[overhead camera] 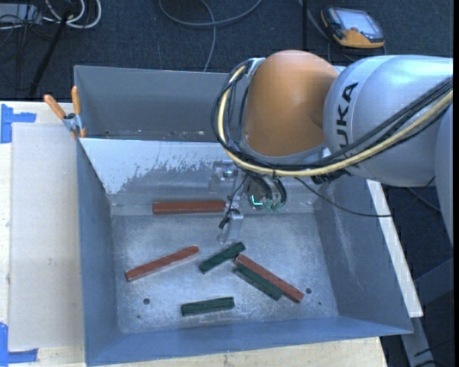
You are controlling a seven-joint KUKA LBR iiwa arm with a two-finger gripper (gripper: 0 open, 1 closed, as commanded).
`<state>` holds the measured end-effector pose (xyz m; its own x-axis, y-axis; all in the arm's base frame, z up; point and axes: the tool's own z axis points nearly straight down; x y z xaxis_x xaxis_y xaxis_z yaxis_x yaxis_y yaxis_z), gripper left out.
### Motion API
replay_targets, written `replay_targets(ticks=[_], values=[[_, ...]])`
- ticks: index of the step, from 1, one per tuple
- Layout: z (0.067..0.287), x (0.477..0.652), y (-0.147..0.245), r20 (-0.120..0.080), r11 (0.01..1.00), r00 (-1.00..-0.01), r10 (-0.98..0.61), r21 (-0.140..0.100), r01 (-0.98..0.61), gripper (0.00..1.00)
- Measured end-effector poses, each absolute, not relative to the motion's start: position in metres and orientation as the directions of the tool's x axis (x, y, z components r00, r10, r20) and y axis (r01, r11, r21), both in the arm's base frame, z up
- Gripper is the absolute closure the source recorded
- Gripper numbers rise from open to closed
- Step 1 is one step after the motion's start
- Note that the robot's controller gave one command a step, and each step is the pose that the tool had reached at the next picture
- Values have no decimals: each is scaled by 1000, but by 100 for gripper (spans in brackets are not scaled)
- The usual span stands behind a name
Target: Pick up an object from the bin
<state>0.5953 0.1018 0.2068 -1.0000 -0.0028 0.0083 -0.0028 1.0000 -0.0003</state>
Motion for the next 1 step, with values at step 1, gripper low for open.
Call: replay_targets(ticks=[1], values=[[66, 551, 214, 8, 971, -971, -240, 2, -240, 0]])
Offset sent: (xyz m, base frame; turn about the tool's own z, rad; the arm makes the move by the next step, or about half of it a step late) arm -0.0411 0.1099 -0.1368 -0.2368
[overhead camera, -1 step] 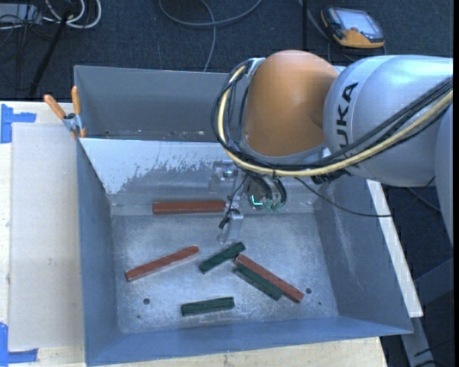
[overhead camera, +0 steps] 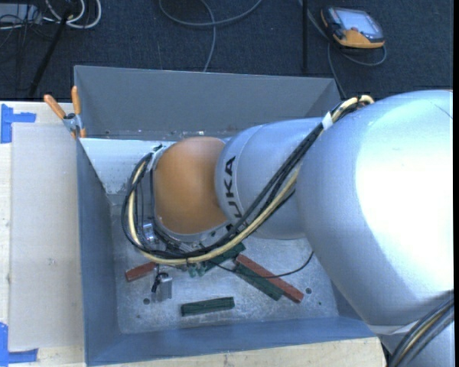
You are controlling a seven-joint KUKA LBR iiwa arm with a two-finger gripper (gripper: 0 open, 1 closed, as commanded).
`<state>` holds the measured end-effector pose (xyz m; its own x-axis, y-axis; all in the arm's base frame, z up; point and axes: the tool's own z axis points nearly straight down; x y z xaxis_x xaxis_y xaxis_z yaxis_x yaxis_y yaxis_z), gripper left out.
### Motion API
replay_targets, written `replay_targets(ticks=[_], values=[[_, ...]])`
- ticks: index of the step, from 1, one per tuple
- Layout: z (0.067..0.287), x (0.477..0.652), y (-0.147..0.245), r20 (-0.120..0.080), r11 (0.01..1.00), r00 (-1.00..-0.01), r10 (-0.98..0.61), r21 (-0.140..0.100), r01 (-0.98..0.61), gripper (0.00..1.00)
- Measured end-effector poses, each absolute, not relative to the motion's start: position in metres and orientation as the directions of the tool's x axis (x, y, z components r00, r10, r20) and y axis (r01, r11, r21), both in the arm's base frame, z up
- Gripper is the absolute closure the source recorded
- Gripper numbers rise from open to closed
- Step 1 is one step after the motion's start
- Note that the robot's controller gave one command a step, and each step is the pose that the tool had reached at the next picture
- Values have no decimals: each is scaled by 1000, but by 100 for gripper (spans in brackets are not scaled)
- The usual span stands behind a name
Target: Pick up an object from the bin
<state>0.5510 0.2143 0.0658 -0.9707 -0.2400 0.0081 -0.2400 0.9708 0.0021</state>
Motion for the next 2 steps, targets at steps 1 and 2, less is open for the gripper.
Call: replay_targets(ticks=[1, 2], values=[[100, 553, 189, -1, 930, -930, -367, 0, -367, 0], [100, 552, 198, 0, 955, -955, -297, 1, -297, 0]])
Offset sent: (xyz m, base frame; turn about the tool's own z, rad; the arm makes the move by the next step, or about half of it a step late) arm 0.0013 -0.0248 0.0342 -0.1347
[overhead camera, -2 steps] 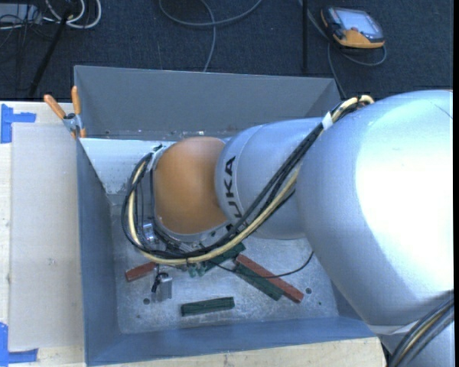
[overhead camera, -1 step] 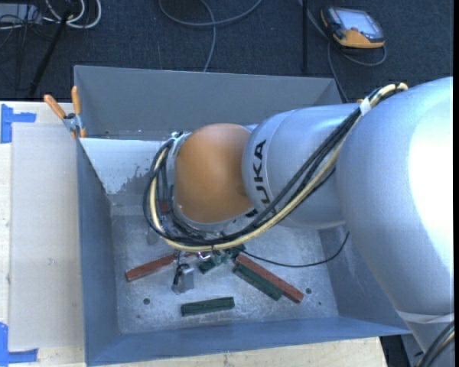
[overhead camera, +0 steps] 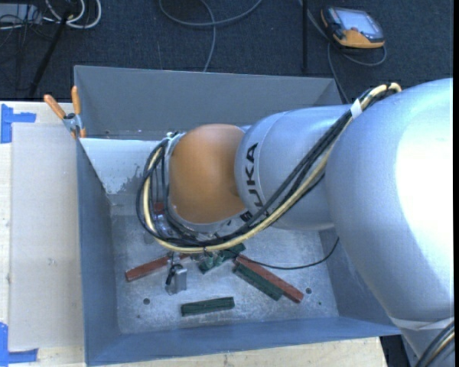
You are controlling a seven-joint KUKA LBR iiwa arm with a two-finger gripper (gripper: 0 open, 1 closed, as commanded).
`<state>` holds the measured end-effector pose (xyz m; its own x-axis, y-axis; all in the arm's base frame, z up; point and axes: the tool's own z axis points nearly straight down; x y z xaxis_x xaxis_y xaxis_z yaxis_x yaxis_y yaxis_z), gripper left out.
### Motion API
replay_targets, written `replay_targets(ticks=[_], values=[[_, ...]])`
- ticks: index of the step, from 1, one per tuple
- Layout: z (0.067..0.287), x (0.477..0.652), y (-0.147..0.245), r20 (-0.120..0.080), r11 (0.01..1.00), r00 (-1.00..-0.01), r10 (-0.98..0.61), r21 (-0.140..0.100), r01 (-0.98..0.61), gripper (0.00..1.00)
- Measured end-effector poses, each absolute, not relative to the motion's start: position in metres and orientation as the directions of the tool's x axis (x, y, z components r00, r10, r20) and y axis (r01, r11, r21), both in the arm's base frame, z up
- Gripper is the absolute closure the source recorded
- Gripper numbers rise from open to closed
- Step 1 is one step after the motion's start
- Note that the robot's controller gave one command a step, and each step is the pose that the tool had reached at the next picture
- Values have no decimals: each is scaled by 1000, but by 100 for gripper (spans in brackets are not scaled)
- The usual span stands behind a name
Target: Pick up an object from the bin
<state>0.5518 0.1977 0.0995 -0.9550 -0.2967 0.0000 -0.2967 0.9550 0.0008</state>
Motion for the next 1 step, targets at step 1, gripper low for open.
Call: replay_targets(ticks=[1], values=[[68, 552, 189, 5, 955, -955, -297, 0, -297, 0]])
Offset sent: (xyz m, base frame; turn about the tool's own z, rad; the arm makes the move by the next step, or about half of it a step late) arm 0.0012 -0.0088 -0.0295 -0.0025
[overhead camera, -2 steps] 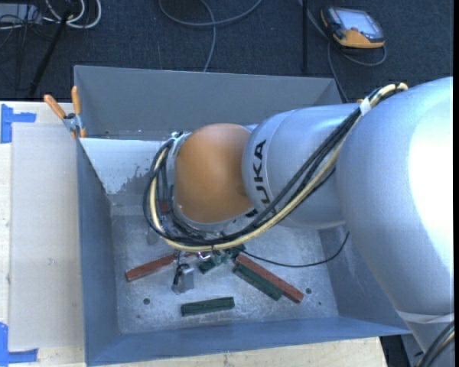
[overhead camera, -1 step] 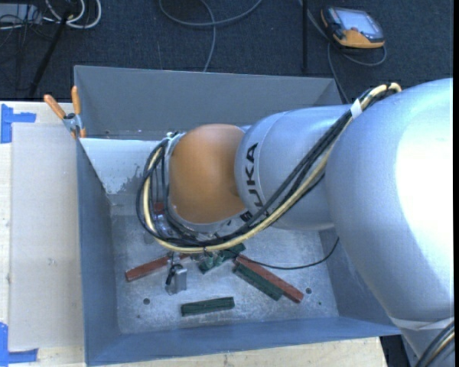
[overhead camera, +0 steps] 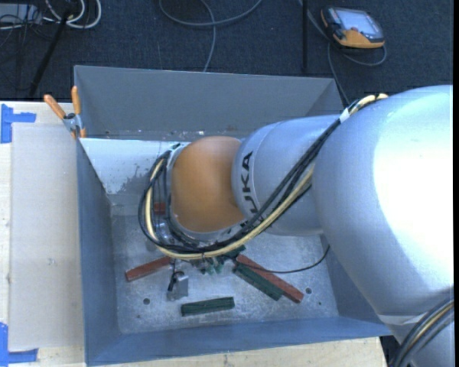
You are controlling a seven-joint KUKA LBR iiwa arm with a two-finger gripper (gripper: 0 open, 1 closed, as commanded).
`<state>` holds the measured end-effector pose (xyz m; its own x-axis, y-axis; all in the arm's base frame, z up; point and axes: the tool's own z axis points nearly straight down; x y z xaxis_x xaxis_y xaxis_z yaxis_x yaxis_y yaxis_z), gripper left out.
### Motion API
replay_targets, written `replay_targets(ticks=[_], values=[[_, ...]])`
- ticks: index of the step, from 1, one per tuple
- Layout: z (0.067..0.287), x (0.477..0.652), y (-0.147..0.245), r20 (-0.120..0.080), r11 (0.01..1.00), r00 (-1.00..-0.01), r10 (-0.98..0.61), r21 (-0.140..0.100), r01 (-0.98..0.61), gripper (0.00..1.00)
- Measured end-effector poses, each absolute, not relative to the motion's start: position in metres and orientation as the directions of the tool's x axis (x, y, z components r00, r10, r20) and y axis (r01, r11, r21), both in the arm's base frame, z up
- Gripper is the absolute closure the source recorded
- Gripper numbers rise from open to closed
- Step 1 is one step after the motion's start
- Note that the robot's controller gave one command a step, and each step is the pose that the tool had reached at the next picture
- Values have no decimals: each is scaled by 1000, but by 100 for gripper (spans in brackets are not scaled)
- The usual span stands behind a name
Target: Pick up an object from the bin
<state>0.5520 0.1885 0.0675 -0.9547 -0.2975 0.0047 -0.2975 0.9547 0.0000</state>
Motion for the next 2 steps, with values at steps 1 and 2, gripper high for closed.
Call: replay_targets(ticks=[1, 2], values=[[67, 552, 188, 1, 956, -956, -294, 1, -294, 0], [68, 552, 188, -1, 956, -956, -293, 1, -293, 100]])
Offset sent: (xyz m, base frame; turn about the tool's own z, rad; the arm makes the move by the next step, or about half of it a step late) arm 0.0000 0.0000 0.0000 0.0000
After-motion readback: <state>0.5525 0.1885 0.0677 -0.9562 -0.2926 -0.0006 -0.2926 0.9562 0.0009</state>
